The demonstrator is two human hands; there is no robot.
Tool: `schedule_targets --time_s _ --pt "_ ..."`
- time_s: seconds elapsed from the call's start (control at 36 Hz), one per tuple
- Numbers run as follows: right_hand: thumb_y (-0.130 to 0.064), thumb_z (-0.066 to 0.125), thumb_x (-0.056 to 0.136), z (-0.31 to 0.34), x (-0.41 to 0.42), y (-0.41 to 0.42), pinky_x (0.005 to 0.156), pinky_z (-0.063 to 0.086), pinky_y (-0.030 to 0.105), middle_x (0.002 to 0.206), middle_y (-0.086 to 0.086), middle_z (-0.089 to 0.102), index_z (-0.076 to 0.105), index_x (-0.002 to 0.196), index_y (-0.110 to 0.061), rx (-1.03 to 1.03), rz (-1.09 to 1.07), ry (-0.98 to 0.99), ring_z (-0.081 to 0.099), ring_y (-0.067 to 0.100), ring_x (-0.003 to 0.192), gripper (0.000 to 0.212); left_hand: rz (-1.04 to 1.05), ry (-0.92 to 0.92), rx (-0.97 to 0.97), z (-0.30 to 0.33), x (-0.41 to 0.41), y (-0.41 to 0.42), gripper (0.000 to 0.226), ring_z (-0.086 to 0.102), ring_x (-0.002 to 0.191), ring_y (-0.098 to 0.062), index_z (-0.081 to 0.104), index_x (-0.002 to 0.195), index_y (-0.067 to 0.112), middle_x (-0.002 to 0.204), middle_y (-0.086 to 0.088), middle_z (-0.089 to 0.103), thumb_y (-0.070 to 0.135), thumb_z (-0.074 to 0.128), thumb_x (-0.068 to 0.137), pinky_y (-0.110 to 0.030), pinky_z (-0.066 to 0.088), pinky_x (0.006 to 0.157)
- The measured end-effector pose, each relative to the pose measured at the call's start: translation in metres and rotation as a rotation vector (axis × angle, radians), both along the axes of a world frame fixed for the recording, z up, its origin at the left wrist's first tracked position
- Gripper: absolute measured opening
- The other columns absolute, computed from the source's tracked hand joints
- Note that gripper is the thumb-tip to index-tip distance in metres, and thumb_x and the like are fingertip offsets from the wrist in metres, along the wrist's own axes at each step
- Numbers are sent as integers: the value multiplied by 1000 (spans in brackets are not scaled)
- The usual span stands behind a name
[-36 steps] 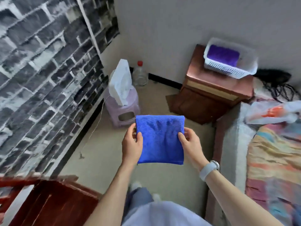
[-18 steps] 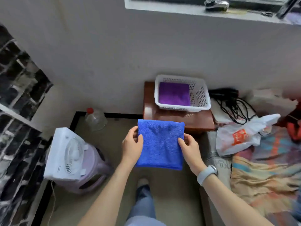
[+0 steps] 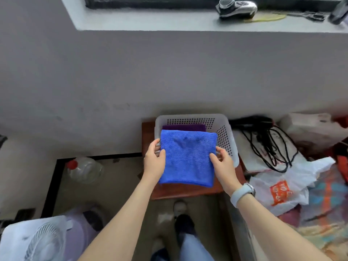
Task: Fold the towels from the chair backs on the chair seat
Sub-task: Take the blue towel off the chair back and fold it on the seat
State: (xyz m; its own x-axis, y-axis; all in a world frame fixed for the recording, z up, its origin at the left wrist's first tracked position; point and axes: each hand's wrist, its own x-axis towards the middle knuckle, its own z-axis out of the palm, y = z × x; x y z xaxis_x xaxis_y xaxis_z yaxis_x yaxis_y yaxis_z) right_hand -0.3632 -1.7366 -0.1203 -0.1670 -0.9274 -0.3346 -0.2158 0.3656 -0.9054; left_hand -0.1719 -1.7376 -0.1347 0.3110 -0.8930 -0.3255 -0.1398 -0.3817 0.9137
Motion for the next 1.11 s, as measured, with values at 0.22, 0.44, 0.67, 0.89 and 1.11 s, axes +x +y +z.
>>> schedule_targets --time_s 0.22,0.44,0.67,0.89,1.11 --pt "-11 42 96 -57 -11 -84 77 49 18 112 -1 57 49 122 -14 89 135 17 57 10 97 27 87 -147 145 -47 -17 -63 45 54 112 -21 39 138 18 126 -6 56 10 43 93 -37 44 97" --pt "-14 48 93 -92 -23 -101 102 39 32 131 5 50 39 138 -15 143 285 230 47 21 121 46 -157 -796 25 -64 -46 -71 48 31 135 -30 42 135 5 146 -14 36 4 48 87 -36 24 109" --pt "-15 36 80 -98 -1 -113 107 26 47 132 20 51 44 128 -7 -426 673 937 36 31 126 50 -482 -1098 84 -105 -42 -94 56 30 135 -35 37 136 1 143 -20 38 27 30 87 -46 23 114" --pt "-41 33 88 -147 -3 -127 112 3 45 149 15 23 21 143 -16 -261 843 1061 13 30 139 61 -460 -1129 82 -134 -45 -102 62 9 141 -27 12 144 11 150 -14 20 37 28 89 -40 6 114" --pt "-39 32 88 -135 -1 -129 111 14 53 148 20 30 23 142 -13 -243 897 1064 18 35 139 61 -497 -1130 168 -123 -44 -103 60 19 140 -30 23 143 10 150 -12 24 38 28 90 -44 17 112"
